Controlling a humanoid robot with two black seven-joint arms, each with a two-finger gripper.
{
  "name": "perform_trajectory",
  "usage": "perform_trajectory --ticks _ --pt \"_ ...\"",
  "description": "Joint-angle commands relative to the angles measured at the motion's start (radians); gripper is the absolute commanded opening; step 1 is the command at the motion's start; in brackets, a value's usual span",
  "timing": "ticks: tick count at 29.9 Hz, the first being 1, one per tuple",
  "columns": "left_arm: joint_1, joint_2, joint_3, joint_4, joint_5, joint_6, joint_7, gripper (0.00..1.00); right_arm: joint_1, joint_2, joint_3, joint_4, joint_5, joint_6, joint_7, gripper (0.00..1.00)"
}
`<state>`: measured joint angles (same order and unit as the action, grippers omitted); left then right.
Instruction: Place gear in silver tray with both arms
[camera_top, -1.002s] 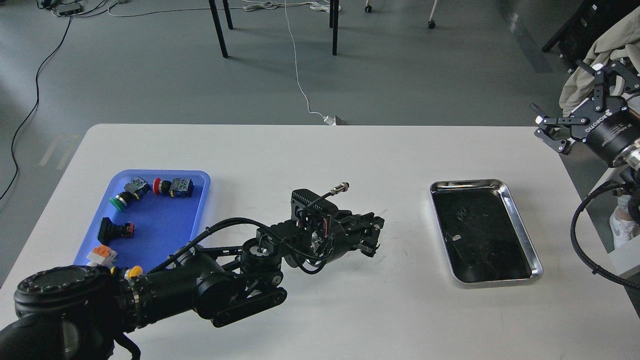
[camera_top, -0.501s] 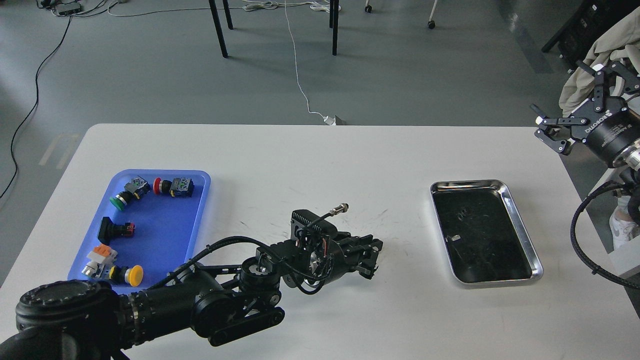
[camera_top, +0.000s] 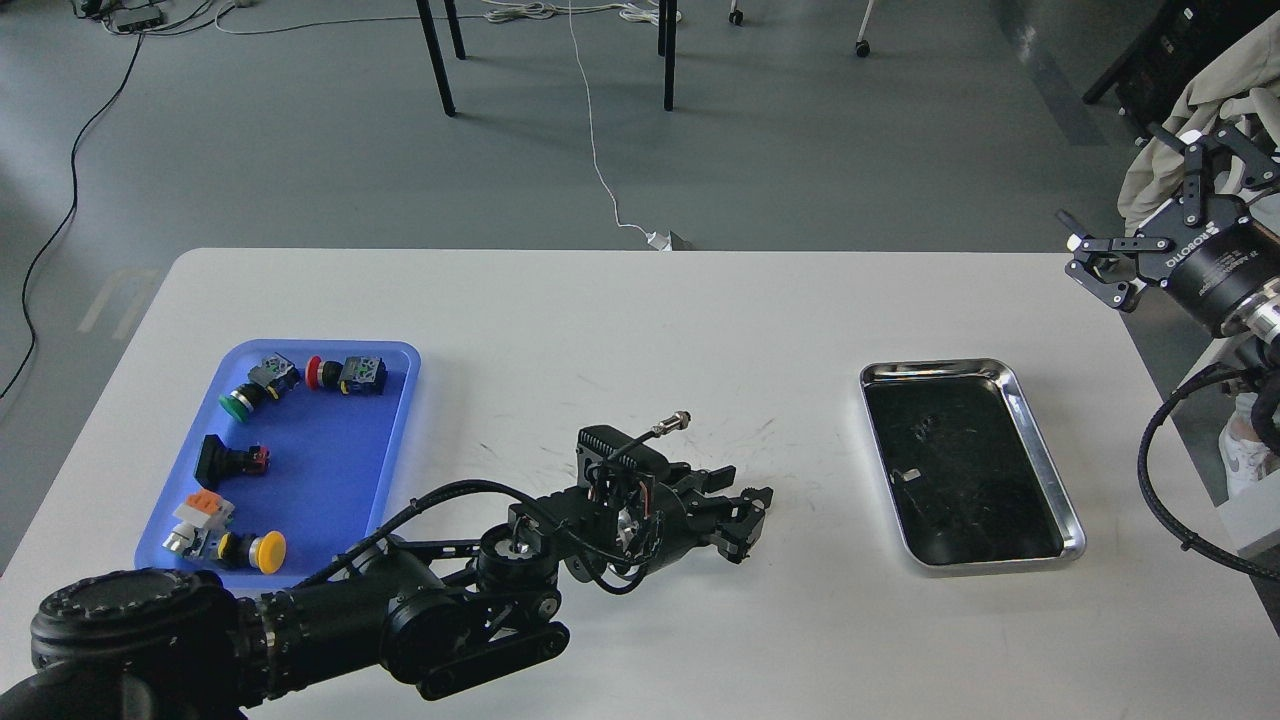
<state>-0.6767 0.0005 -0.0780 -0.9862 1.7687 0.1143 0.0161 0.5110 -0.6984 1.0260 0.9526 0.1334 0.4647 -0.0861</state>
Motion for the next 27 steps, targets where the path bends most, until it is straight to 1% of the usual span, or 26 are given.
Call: perform_trajectory --ticks 1,3,5,9,13,16,20,22,25,27 --pt "-0.010 -0.001 -0.017 0.000 -0.075 0.039 0.001 0.91 0.001 -0.003 -0.003 0.011 -0.001 0.000 -0.001 0.97" --pt "-0.015 -0.001 -0.061 0.000 -0.136 0.048 0.002 0.94 0.003 0.000 -0.003 0.017 -0.003 -0.001 -0.001 0.97" --pt "-0.029 -0.001 -0.150 0.000 -0.187 0.048 0.004 0.96 0.001 0.000 -0.003 0.035 -0.005 -0.011 -0.001 0.97" --pt "-0.063 -0.001 -0.291 0.000 -0.294 0.047 0.015 0.97 0.020 0.000 -0.038 0.052 -0.006 -0.026 -0.001 0.97" --pt "-0.084 0.006 -0.367 -0.002 -0.443 0.048 0.018 0.97 0.076 -0.001 -0.092 0.054 -0.012 -0.046 -0.003 0.97" --pt "-0.093 0.108 -0.413 -0.017 -0.552 0.047 0.018 0.97 0.136 -0.001 -0.127 0.057 -0.014 -0.067 -0.004 0.97" --pt "-0.093 0.277 -0.424 -0.060 -0.673 0.039 0.018 0.97 0.214 -0.001 -0.216 0.096 -0.040 -0.092 -0.004 0.97" --pt "-0.084 0.366 -0.424 -0.092 -0.728 0.022 0.016 0.97 0.248 -0.001 -0.269 0.126 -0.089 -0.103 -0.006 0.97" --pt "-0.063 0.470 -0.422 -0.126 -0.805 -0.011 0.010 0.97 0.290 -0.001 -0.349 0.170 -0.188 -0.109 -0.006 0.97" --pt "-0.032 0.524 -0.422 -0.131 -0.857 -0.018 0.007 0.97 0.317 -0.003 -0.406 0.210 -0.253 -0.116 -0.006 0.97"
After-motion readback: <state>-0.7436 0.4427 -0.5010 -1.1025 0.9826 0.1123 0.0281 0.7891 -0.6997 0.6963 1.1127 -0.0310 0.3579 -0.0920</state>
